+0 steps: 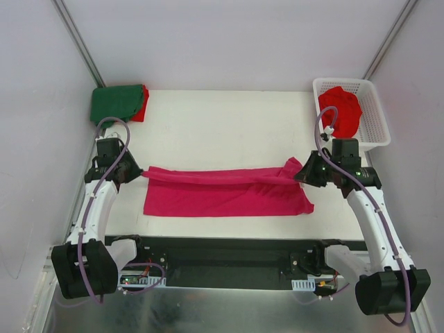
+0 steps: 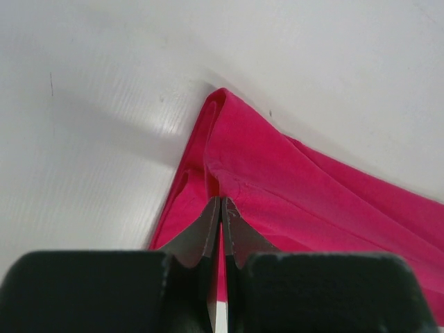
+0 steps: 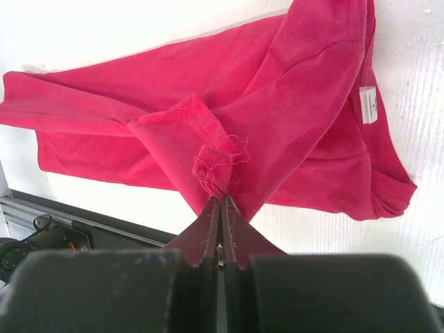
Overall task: Fold and stack the t-shirts
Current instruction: Fold the other side of the tshirt into a rectangle
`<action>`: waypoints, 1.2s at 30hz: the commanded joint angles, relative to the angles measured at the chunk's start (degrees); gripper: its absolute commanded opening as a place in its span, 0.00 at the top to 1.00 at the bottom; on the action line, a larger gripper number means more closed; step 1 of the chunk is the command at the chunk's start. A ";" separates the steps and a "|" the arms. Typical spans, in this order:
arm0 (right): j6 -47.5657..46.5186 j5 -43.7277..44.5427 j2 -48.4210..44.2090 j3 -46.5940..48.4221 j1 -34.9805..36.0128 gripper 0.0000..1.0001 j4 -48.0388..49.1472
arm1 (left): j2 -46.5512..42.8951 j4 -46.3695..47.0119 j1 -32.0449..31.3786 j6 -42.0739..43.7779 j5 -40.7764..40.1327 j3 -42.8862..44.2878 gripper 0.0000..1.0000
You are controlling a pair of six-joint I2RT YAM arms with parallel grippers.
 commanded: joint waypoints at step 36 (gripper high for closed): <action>-0.57 1.33 -8.48 -7.29 0.46 0.99 -11.30 | -18.36 -6.11 0.52 -8.53 -6.10 -13.96 1.00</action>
